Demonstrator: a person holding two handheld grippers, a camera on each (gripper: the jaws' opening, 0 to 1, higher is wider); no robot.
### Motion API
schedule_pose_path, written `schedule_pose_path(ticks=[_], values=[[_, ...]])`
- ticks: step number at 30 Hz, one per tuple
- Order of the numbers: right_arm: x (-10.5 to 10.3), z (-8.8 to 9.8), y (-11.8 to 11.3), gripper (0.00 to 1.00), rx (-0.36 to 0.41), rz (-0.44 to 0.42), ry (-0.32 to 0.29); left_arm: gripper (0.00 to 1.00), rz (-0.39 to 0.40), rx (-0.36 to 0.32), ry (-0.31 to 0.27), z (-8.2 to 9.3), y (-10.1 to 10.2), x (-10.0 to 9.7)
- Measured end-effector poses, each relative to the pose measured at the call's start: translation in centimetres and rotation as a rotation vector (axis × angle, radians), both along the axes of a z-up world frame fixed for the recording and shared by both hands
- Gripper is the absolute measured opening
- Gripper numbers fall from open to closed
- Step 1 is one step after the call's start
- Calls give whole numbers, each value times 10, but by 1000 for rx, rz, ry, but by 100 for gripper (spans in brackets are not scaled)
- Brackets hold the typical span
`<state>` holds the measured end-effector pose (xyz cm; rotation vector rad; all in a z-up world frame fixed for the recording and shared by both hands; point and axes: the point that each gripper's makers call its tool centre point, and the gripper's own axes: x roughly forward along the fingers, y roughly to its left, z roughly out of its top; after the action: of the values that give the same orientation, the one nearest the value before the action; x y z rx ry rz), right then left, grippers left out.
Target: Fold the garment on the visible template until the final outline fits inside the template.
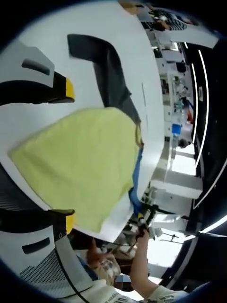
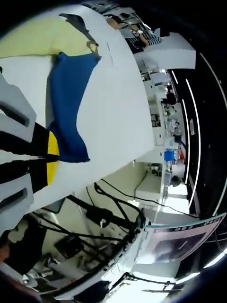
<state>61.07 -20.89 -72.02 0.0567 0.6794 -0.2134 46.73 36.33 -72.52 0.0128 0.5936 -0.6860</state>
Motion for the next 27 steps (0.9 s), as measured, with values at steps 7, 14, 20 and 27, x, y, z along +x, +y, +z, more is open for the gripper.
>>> schedule_pose_path(ticks=[7,14,20,27], values=[[-13,-4,-18,0,1,-37,67,90,3,0,-6,1,1,1],[-15,-17,-26,0,-3,-24,113,90,-8,17,5,0,1,-2],[-11,-37,-30,0,-20,17,159,91,-6,22,0,1,2,-1],[-8,-45,-35,0,-2,31,171,91,-7,29,-2,2,2,-1]])
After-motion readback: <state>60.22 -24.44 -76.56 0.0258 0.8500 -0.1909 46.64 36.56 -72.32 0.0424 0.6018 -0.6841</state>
